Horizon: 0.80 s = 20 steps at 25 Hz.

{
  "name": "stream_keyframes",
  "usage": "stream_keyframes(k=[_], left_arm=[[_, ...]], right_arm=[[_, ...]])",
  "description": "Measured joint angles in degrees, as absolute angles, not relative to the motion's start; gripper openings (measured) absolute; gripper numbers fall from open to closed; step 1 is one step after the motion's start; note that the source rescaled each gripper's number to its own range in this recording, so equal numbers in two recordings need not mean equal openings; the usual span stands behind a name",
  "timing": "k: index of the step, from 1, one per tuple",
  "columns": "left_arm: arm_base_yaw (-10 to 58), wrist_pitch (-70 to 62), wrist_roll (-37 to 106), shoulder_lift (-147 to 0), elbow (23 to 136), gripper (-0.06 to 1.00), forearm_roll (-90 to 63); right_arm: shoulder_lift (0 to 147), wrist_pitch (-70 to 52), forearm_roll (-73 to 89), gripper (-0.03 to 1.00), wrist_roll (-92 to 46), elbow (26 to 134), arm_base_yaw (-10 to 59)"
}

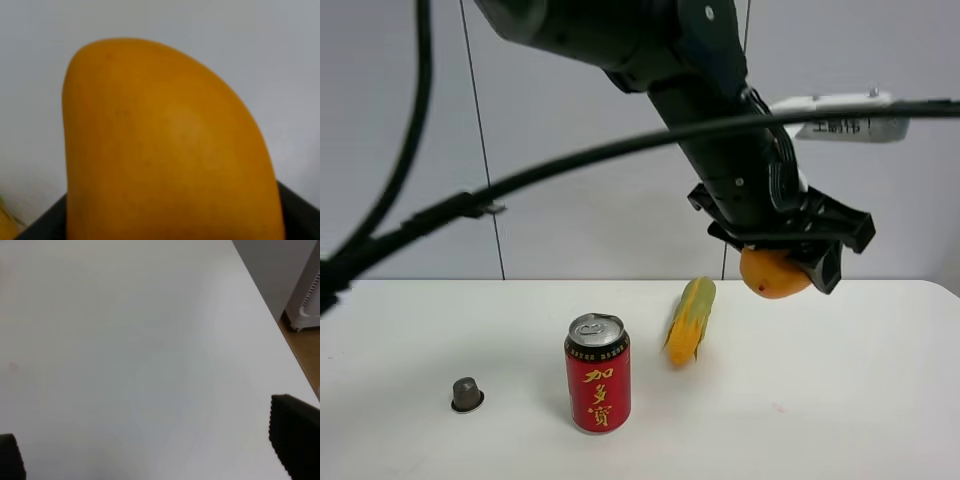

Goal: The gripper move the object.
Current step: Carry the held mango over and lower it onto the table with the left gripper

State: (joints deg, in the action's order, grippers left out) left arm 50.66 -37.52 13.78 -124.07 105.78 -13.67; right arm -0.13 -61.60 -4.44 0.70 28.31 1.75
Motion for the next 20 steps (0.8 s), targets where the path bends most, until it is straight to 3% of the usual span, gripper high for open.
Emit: stream_keyframes(k=[6,20], left_arm=[[50.66,-37.47,17.38,-133.37,111.33,0.03,-12.66],[49.49,-34.90,19.11,-142.68,111.58,0.03,-5.52]], right_arm=[[-0.13,-61.60,-4.44,1.00,0.70,28.31,1.75],[-0.13,-61.60,-4.44,1.00,0.70,28.31,1.75]])
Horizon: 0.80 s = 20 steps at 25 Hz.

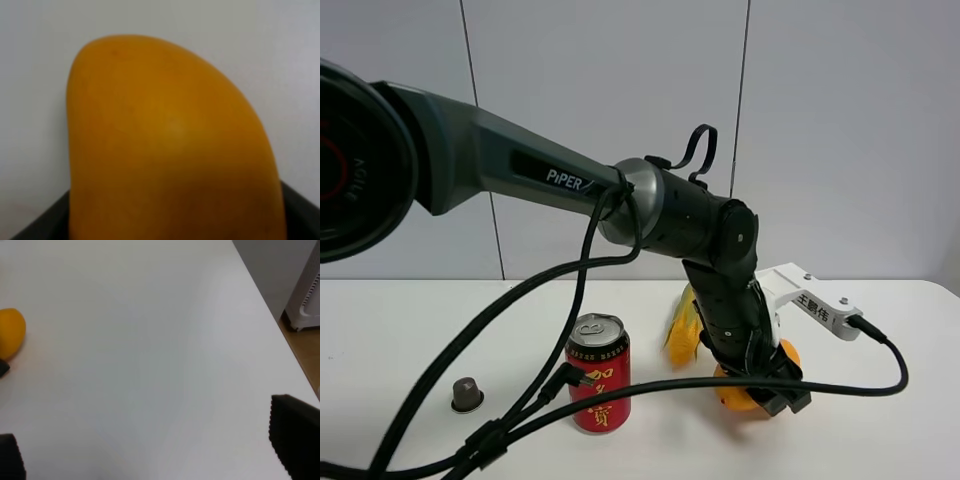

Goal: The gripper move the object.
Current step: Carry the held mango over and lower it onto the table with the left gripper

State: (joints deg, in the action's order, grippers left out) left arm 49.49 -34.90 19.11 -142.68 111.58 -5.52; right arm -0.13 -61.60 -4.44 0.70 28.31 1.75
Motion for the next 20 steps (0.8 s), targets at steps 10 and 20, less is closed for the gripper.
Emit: stream_keyframes(k=[10,20], left_arm=[[49.21,-34.83,19.11,-143.31,111.64,0.03,-6.03],[49.21,-36.04,13.08,-143.31,111.64,0.93,-8.39]], right_arm=[[-0.13,-61.60,-4.44,1.00,0.70,28.31,1.75],[-0.13,-61.60,-4.44,1.00,0.70,28.31,1.75]])
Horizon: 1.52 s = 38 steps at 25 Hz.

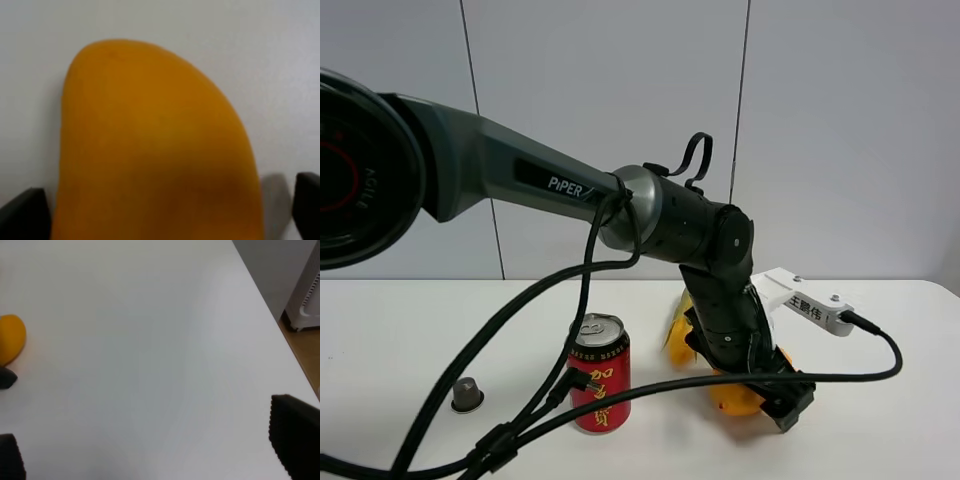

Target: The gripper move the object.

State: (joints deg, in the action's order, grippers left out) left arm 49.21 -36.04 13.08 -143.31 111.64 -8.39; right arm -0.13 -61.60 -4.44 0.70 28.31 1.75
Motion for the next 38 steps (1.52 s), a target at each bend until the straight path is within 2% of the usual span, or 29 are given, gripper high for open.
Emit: stream_keyframes(k=[2,8,18,24,28,38], left_arm=[[49.21,-35.15,12.62,-143.31,111.64,0.98,-9.83],[49.21,-35.09,12.42,-141.22,111.81,0.98,-10.46],[46.17,-39.24,12.13,-121.91,112.01,0.99,-6.88],[39.12,-44.89,10.83,-116.84,112.01,0.99,3.85],[32.79,-48.83,10.65,-115.94,112.01,0.99,5.71],[11.65,-57.34,10.65,-115.21,112.01,0.99,5.78]], right_arm=[[-0.13,-61.60,-4.44,1.00,0.70,28.31,1.75],[-0.13,-61.60,-4.44,1.00,0.70,28.31,1.75],[-0.13,-61.60,-4.44,1.00,0.70,28.31,1.75],[-0.13,-61.60,-4.44,1.00,0.70,28.31,1.75],[-0.13,-61.60,-4.44,1.00,0.70,28.31,1.75],[-0.13,-61.60,-4.44,1.00,0.70,28.31,1.75]])
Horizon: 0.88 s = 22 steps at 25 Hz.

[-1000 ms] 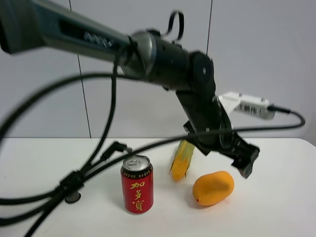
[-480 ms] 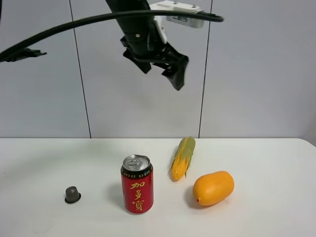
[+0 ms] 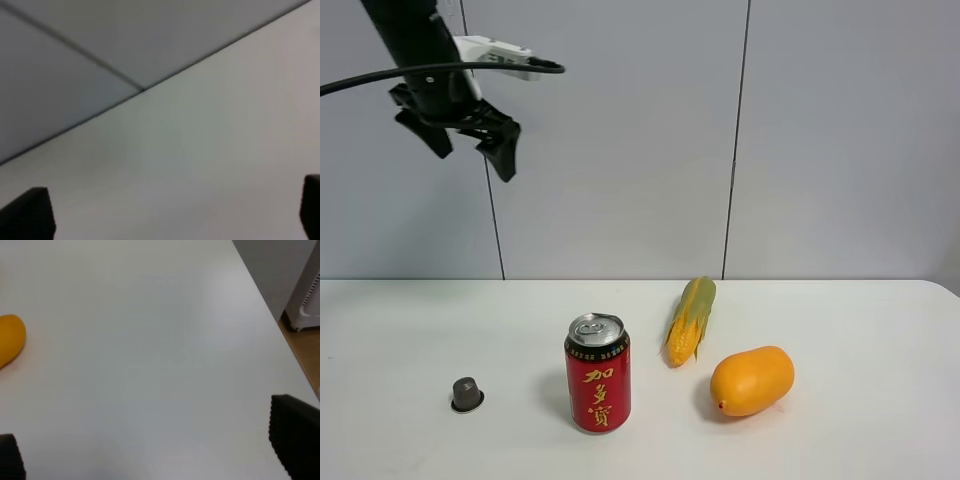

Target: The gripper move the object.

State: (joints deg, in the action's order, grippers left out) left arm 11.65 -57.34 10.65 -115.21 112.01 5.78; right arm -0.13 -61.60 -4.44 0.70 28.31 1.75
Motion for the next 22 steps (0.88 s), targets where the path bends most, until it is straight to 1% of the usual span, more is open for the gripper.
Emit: stream_keyframes(k=[5,9,12,16,19,22], left_arm=[[4.23,-65.83,10.65,-111.25,111.95,0.99,5.84],[0.00,-66.99,10.65,-104.98,108.28,0.99,5.78],[-3.03,-63.21,10.65,-98.39,102.04,0.99,5.65],[-6.72,-58.62,10.65,-87.46,90.54,0.99,5.65],[-9.39,-57.32,10.65,-77.91,81.11,0.99,5.61],[-13.96,-56.98,10.59,-67.05,72.16,0.99,5.38]], right_arm=[[-0.13,-61.60,-4.44,1.00,0.70,28.31,1.75],[-0.13,-61.60,-4.44,1.00,0.70,28.31,1.75],[-0.13,-61.60,-4.44,1.00,0.70,28.31,1.75],[-0.13,-61.60,-4.44,1.00,0.70,28.31,1.75],[-0.13,-61.60,-4.44,1.00,0.70,28.31,1.75],[-0.13,-61.60,-4.44,1.00,0.70,28.31,1.75]])
